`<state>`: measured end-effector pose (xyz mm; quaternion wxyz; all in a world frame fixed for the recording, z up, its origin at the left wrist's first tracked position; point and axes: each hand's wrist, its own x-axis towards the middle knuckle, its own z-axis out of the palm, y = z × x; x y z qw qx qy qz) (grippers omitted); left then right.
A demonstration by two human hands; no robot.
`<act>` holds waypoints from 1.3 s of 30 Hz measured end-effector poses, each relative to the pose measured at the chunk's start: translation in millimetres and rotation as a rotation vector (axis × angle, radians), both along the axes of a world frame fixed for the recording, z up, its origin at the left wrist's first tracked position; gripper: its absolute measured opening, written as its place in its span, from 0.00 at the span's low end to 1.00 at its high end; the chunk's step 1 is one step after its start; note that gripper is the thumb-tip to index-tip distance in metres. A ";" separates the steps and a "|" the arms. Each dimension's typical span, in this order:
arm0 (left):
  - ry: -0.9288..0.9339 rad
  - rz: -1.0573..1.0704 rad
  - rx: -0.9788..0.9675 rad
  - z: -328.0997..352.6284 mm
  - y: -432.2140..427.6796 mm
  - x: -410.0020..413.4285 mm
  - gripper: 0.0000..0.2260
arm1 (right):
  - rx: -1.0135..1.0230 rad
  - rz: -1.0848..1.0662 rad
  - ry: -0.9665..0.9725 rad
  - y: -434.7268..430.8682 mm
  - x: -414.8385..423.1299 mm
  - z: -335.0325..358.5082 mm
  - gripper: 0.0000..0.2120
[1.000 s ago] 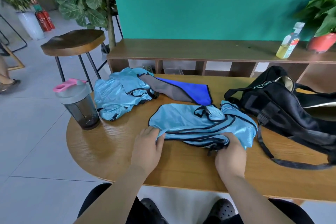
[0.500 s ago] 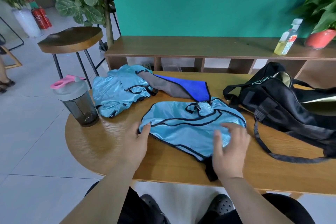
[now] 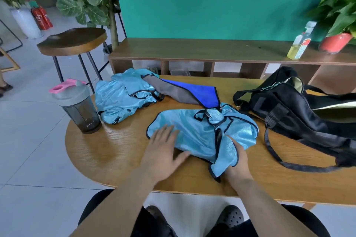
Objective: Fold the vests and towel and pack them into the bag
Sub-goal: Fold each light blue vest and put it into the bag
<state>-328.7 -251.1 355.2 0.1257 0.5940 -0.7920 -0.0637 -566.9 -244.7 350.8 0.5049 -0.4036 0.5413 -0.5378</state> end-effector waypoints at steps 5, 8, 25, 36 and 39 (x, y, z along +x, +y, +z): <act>-0.100 0.140 -0.139 -18.6 -0.5 48.0 0.25 | 0.156 -0.117 -0.066 -21.5 -30.9 40.9 0.20; -0.122 0.232 -0.242 -19.5 3.8 56.4 0.11 | 0.191 -0.267 -0.053 -47.9 -61.6 61.9 0.10; 0.492 -0.046 -0.124 59.0 27.7 5.7 0.04 | -0.483 0.394 1.053 12.7 51.4 39.4 0.30; 0.240 -0.007 -0.021 13.6 45.9 -1.2 0.44 | 0.075 0.267 -0.234 3.4 22.4 72.9 0.13; 0.366 0.066 -0.165 9.8 40.1 -20.4 0.34 | 0.011 0.418 -0.342 6.1 17.8 90.3 0.07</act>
